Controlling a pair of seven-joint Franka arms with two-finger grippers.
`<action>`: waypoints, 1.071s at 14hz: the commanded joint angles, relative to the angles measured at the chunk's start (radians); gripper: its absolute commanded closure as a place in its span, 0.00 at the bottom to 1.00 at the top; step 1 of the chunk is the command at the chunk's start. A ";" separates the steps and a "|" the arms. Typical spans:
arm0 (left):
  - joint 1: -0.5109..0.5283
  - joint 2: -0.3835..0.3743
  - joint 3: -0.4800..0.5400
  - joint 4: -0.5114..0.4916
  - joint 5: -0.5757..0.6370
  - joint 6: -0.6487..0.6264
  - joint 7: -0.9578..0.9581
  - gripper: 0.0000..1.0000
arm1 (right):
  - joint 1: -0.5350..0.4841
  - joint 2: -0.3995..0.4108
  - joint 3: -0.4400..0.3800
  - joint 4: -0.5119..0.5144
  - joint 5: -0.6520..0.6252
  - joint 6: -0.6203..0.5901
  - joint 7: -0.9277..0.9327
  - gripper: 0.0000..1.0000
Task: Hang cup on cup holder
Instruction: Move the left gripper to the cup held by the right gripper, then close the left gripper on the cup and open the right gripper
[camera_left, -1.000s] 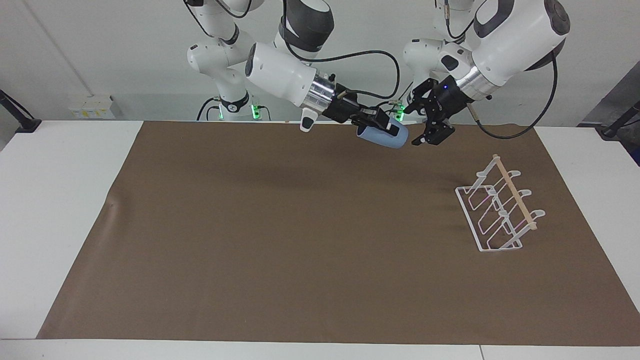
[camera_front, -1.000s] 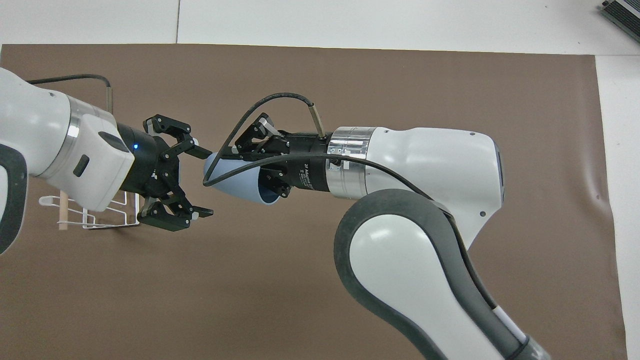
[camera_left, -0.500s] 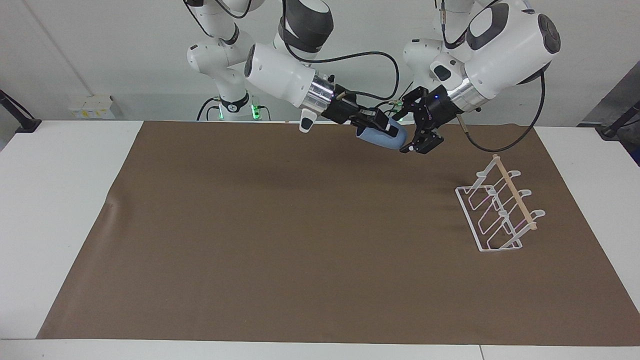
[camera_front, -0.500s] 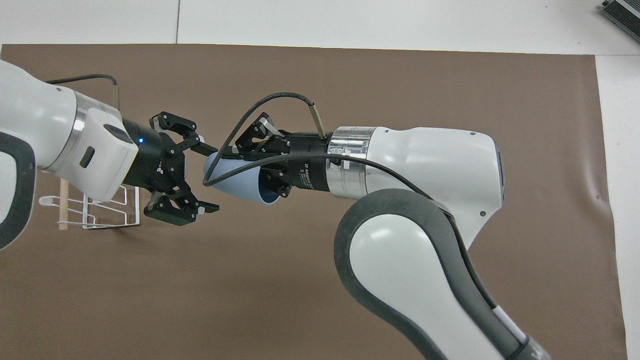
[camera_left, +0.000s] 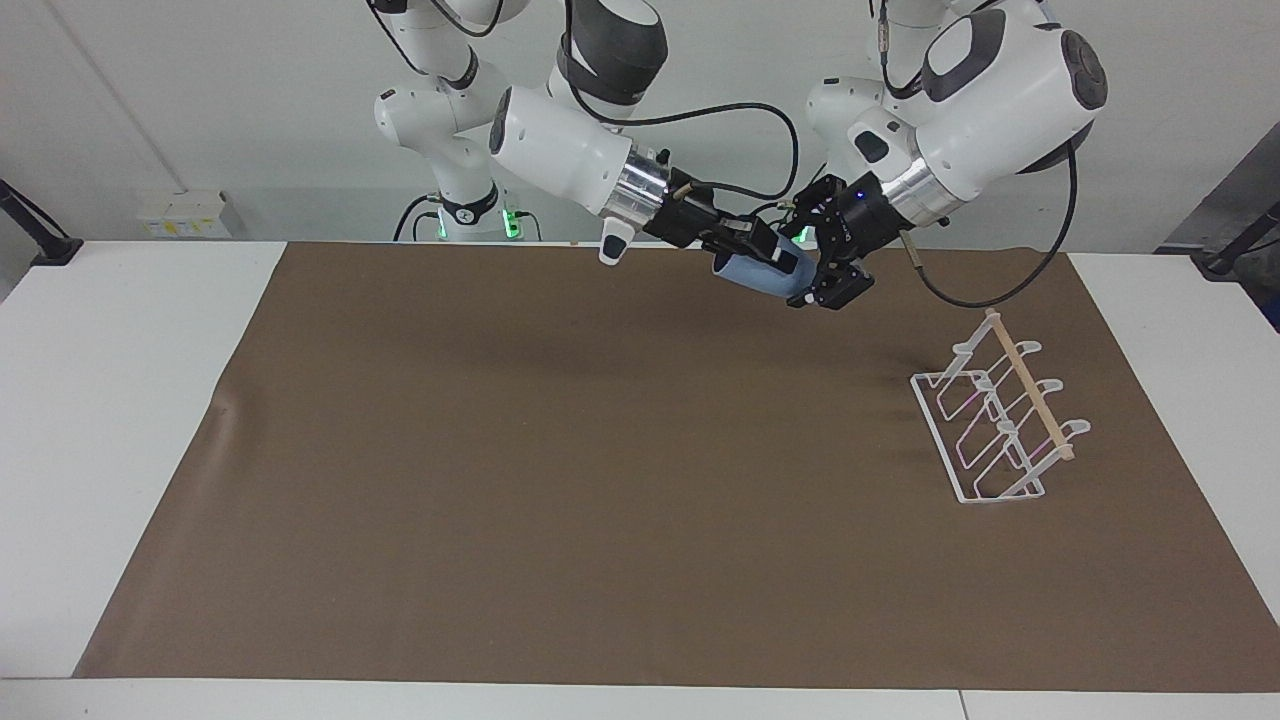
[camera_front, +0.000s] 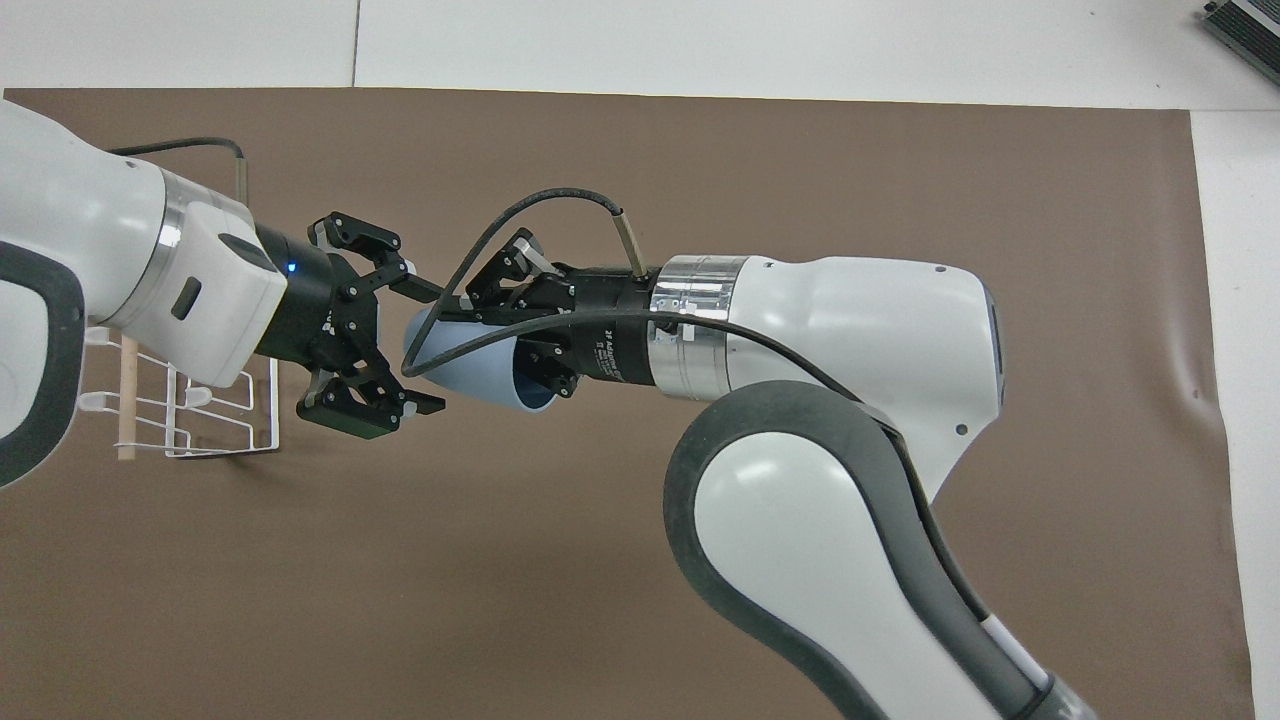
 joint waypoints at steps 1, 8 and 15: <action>-0.011 0.014 0.004 0.018 -0.020 0.013 0.016 0.00 | -0.002 0.012 0.004 0.021 0.023 0.010 0.016 1.00; -0.012 0.014 -0.014 0.020 -0.016 0.022 0.011 1.00 | -0.002 0.012 0.005 0.021 0.024 0.010 0.016 1.00; -0.005 0.014 -0.020 0.023 -0.010 0.011 0.010 1.00 | -0.002 0.012 0.004 0.021 0.024 0.010 0.016 1.00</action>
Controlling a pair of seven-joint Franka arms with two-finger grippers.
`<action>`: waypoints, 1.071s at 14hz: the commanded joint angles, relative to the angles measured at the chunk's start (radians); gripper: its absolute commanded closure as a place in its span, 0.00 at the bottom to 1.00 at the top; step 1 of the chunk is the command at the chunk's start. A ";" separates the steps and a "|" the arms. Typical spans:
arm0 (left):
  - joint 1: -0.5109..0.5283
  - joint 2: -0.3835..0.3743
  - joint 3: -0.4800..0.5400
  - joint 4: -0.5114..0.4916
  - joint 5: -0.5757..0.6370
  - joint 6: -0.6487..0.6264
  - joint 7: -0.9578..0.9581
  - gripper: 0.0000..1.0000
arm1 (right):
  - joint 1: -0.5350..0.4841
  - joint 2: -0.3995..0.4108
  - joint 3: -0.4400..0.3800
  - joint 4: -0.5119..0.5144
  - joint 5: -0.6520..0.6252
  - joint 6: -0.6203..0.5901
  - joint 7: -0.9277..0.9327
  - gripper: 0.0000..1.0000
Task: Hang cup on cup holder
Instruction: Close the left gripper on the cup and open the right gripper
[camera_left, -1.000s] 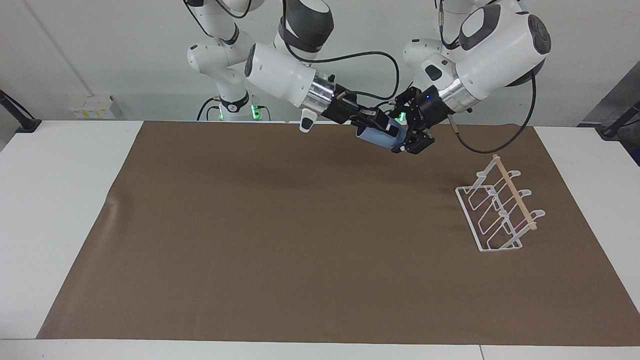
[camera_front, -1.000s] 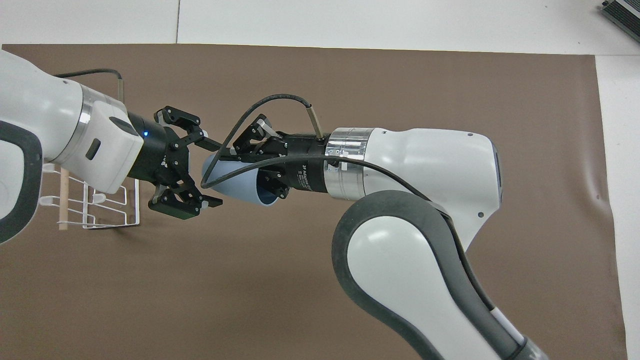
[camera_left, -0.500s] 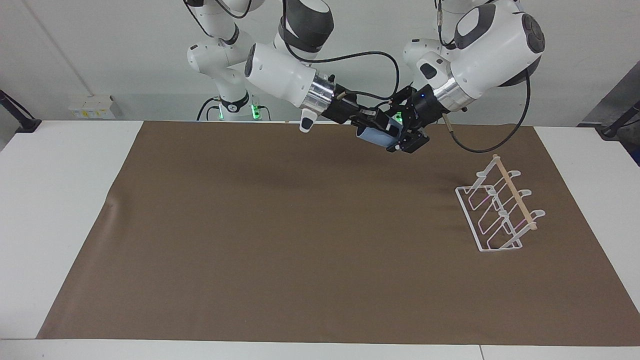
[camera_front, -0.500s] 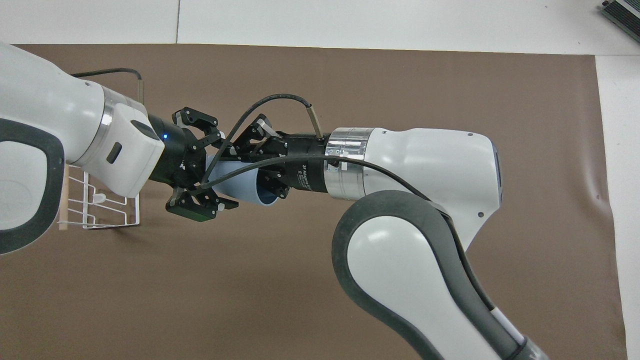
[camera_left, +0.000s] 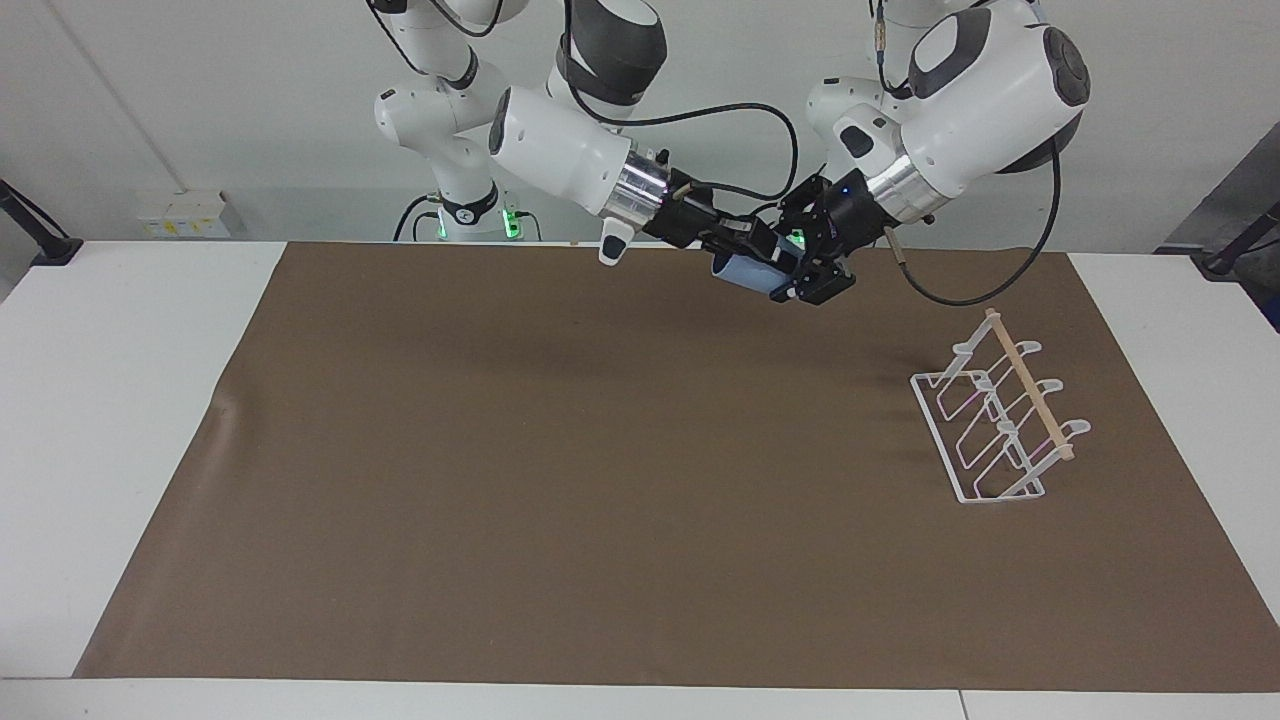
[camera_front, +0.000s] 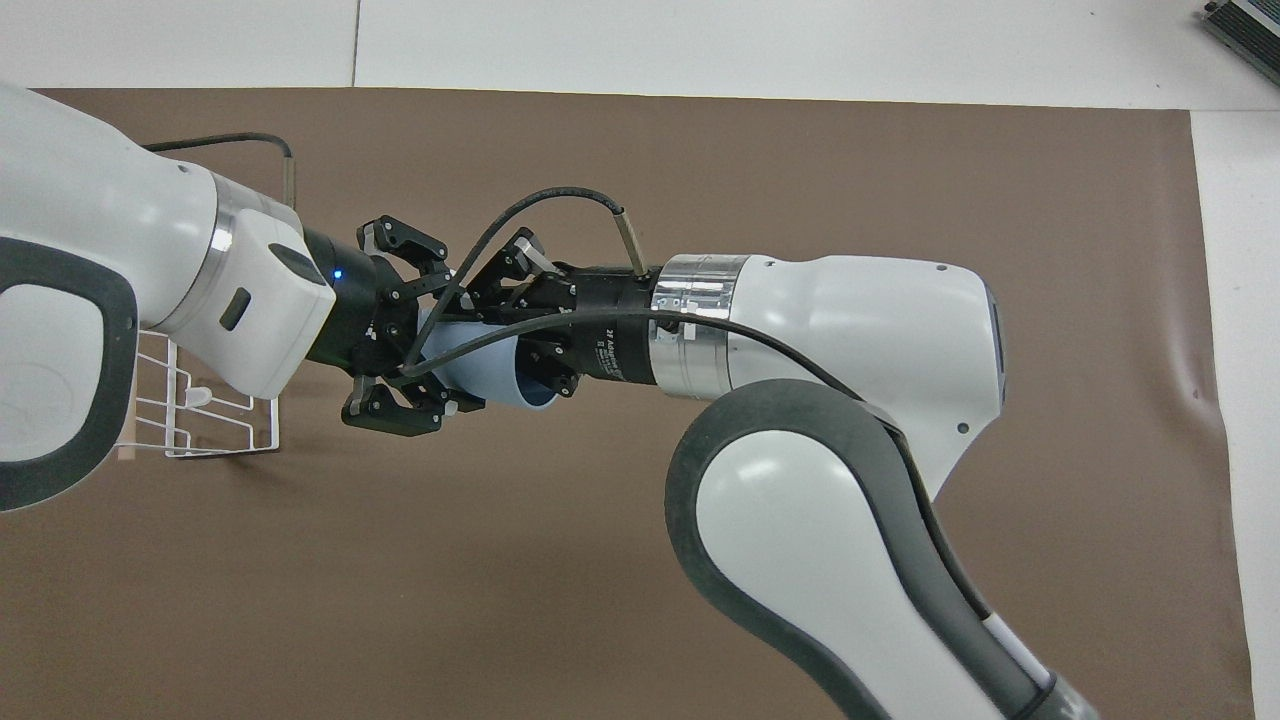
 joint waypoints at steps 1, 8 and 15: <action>-0.001 0.011 -0.004 0.022 -0.010 -0.003 -0.013 1.00 | -0.001 0.012 0.006 0.020 0.024 0.013 0.016 0.99; 0.005 0.011 -0.004 0.022 -0.012 -0.001 -0.015 1.00 | -0.016 0.012 0.005 0.019 0.024 0.013 0.016 0.57; 0.006 0.010 -0.001 0.020 -0.005 -0.003 -0.016 1.00 | -0.016 0.012 0.005 0.019 0.024 0.013 0.016 0.54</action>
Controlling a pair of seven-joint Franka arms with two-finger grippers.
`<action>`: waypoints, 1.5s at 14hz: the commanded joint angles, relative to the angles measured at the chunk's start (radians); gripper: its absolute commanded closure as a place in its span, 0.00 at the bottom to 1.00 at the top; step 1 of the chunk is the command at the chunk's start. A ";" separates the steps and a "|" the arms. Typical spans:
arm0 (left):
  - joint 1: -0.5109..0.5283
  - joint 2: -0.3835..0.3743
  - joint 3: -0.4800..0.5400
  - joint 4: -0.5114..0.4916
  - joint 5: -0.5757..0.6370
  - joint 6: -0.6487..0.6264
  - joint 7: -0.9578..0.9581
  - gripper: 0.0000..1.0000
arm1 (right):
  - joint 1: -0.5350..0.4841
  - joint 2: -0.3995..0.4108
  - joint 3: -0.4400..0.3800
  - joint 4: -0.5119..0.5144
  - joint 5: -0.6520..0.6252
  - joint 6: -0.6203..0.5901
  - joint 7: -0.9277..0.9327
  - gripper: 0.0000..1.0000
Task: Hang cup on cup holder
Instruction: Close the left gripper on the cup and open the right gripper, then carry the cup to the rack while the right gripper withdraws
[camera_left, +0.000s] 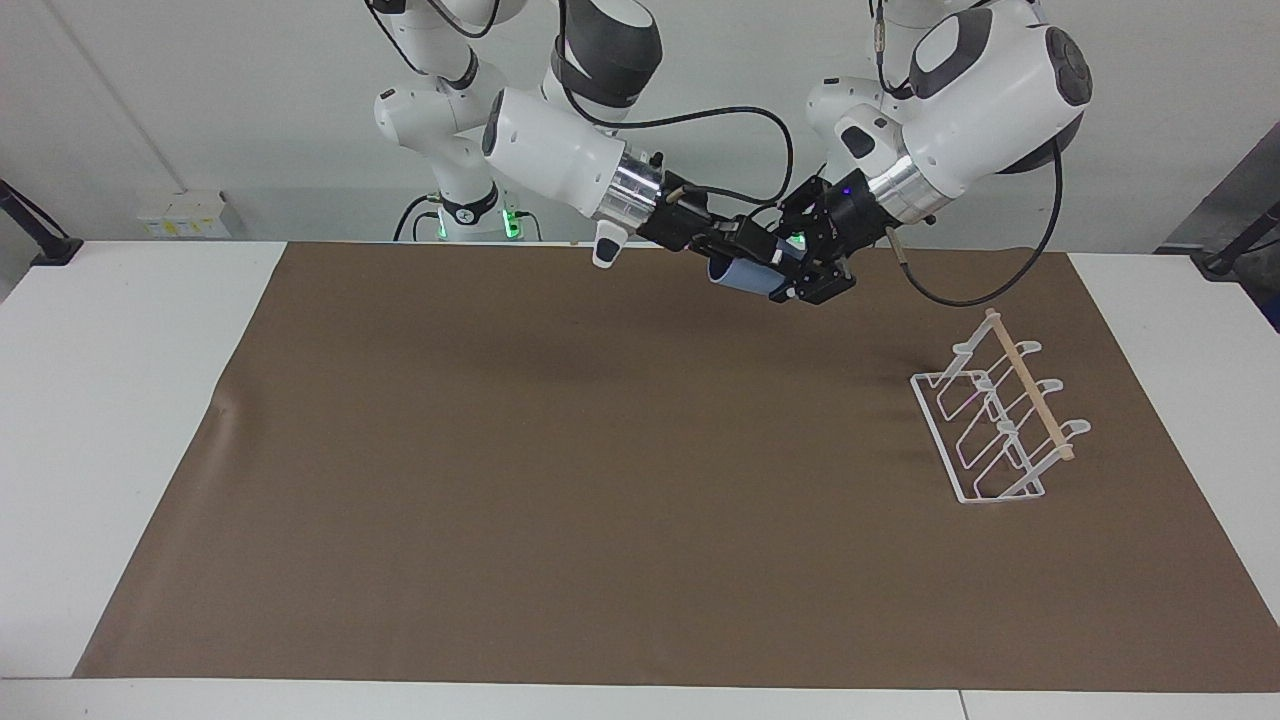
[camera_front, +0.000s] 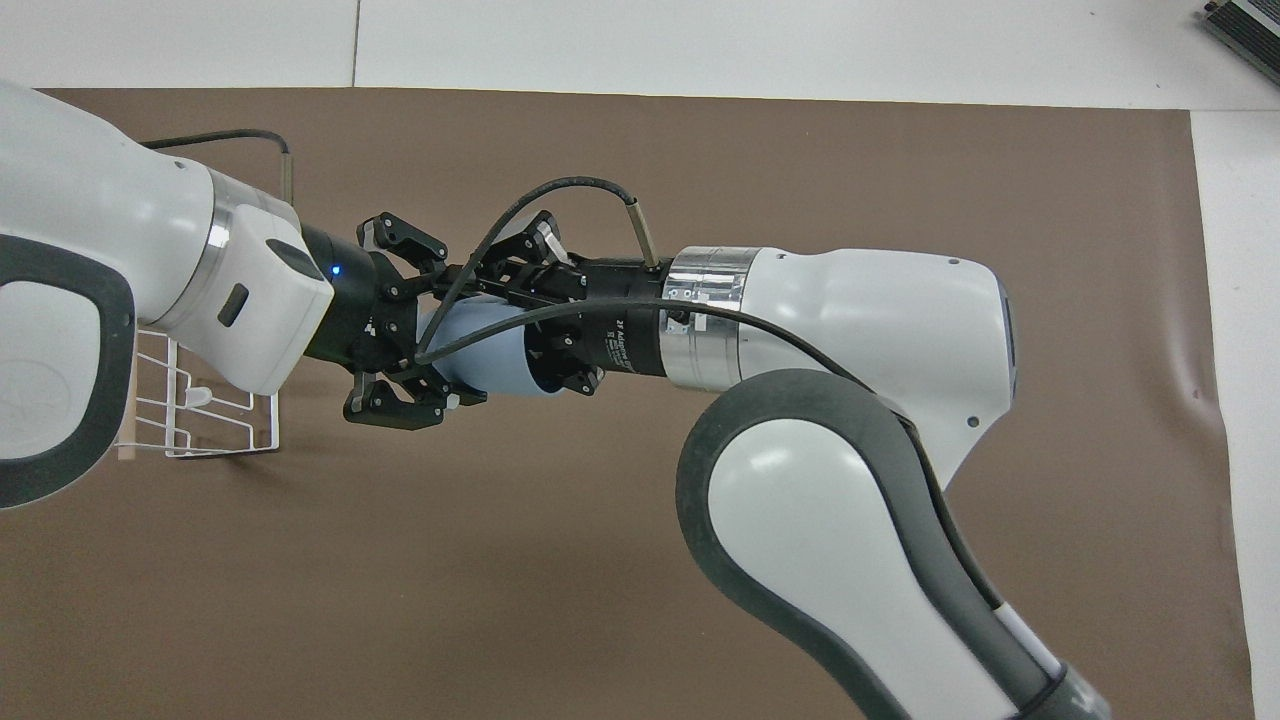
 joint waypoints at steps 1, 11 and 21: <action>0.006 0.005 0.002 0.015 -0.002 -0.007 -0.012 1.00 | -0.007 0.010 0.007 0.016 0.024 0.011 0.015 0.54; 0.011 -0.001 0.008 0.042 0.376 0.002 -0.017 1.00 | -0.164 -0.054 -0.004 0.002 0.006 -0.186 0.006 0.54; 0.026 0.008 0.008 -0.015 1.007 0.031 -0.032 1.00 | -0.213 -0.097 -0.006 0.007 -0.386 -0.294 -0.116 0.54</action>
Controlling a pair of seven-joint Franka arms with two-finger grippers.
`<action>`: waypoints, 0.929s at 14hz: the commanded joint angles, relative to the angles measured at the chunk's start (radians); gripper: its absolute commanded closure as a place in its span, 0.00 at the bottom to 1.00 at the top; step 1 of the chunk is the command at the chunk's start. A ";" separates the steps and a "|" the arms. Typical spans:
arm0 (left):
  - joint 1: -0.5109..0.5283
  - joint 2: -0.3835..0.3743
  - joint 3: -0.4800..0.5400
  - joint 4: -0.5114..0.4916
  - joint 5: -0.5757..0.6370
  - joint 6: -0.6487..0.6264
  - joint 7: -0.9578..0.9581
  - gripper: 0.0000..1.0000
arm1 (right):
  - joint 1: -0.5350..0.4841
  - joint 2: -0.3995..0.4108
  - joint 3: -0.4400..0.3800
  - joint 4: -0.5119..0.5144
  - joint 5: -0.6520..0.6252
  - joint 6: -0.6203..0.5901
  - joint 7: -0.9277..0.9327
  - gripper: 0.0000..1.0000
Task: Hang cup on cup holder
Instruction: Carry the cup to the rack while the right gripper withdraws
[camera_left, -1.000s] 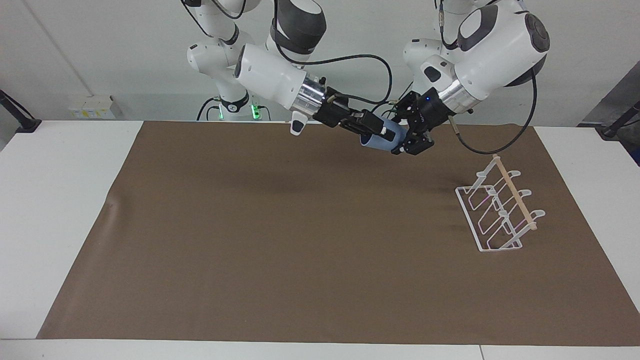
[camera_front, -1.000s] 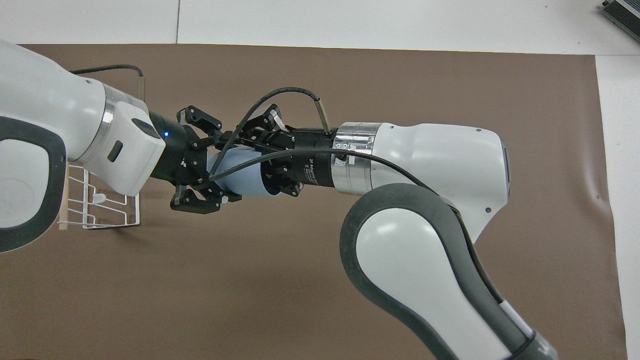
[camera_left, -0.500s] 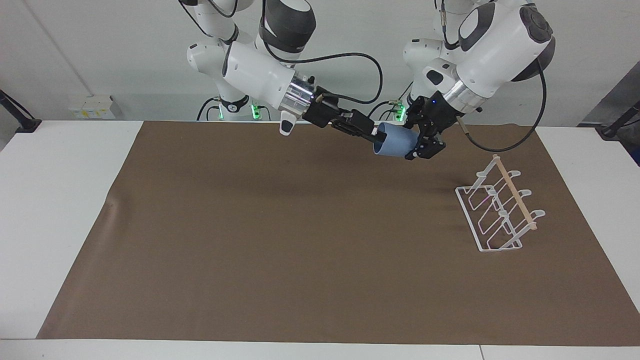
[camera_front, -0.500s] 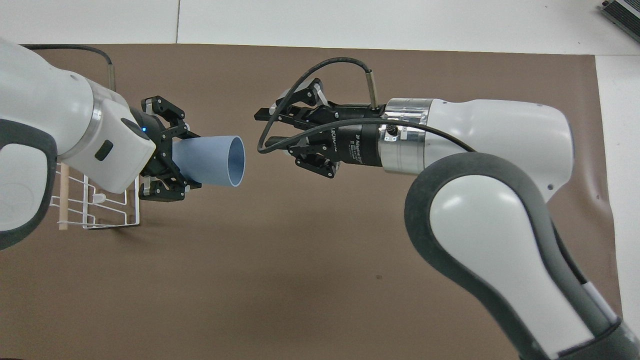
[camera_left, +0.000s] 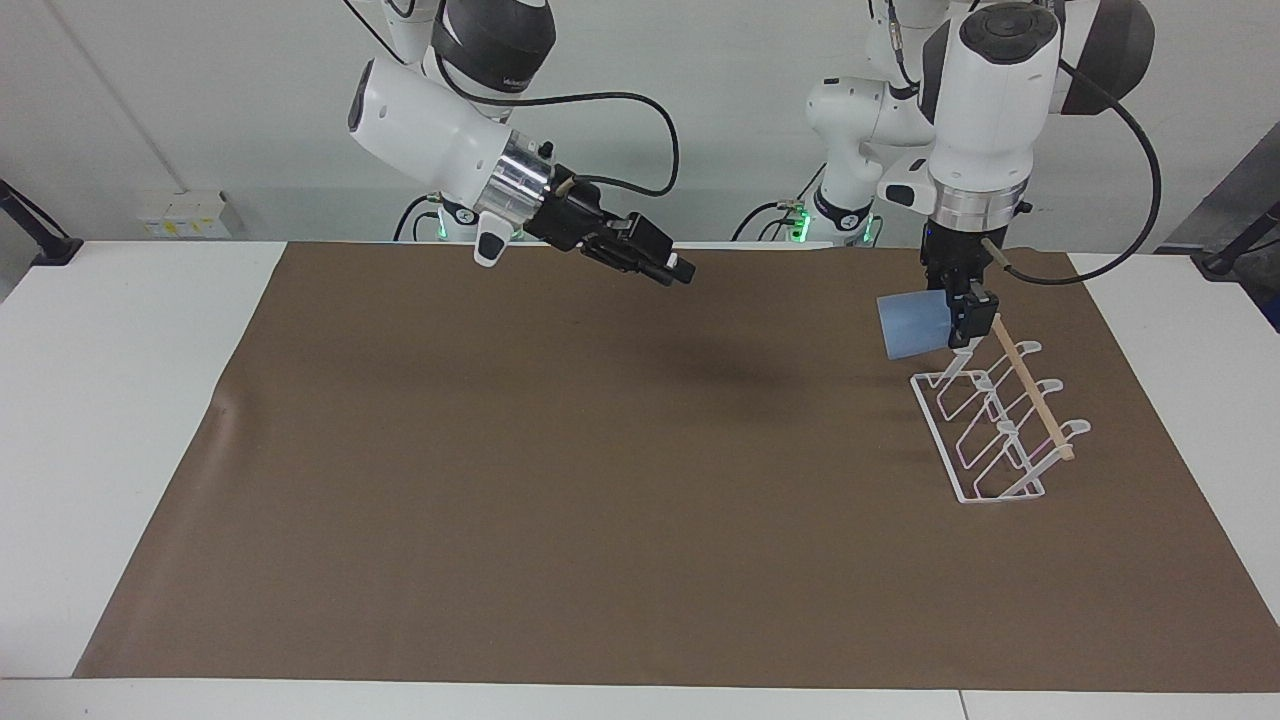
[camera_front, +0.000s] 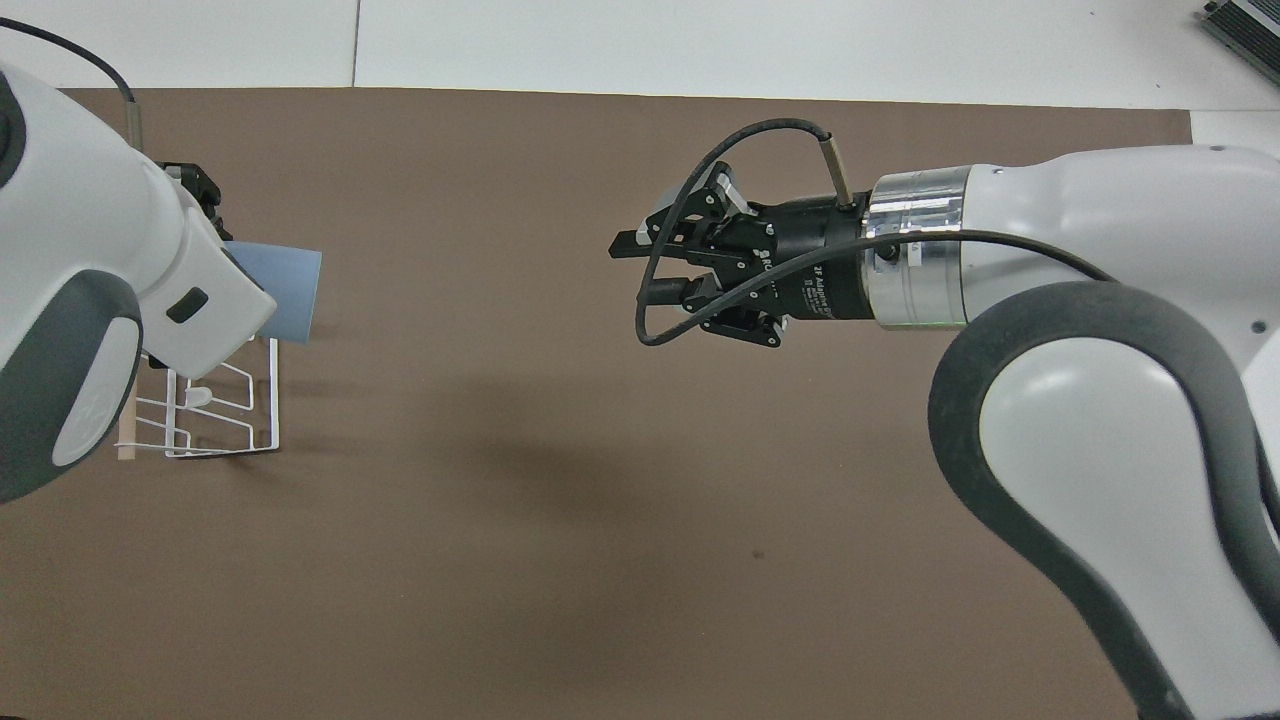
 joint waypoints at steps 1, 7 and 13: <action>0.030 0.027 -0.007 -0.021 0.124 0.036 -0.015 1.00 | 0.004 -0.022 0.004 -0.004 -0.183 -0.013 -0.082 0.54; 0.060 0.102 -0.005 -0.014 0.295 0.075 -0.085 1.00 | 0.007 -0.039 0.013 -0.005 -0.636 -0.121 -0.223 0.54; 0.090 0.124 -0.005 -0.053 0.394 0.151 -0.170 1.00 | -0.089 -0.054 0.008 -0.014 -0.845 -0.279 -0.481 0.50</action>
